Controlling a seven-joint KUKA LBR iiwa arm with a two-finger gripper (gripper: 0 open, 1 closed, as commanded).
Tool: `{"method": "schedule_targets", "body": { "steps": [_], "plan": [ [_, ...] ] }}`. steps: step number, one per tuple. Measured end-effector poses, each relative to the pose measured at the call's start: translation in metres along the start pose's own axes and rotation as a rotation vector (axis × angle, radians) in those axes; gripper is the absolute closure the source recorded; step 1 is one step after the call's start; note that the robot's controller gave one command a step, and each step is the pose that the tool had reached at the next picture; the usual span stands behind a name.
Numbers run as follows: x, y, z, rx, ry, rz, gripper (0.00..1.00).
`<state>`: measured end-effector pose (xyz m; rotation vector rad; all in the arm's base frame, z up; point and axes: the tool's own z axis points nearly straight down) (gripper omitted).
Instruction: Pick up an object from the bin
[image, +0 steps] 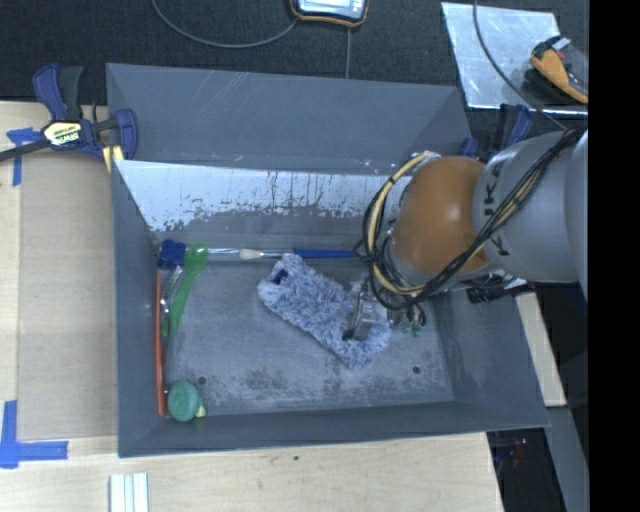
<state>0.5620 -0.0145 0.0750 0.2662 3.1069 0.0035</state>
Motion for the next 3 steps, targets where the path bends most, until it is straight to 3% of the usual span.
{"method": "schedule_targets", "body": {
  "steps": [1,2,3],
  "plan": [
    [0.000,0.000,-0.004,0.000,-0.003,0.000,1.00],
    [0.002,-0.001,-0.039,0.001,0.008,0.000,1.00],
    [-0.002,0.000,-0.081,0.000,0.000,-0.001,1.00]
  ]
}}
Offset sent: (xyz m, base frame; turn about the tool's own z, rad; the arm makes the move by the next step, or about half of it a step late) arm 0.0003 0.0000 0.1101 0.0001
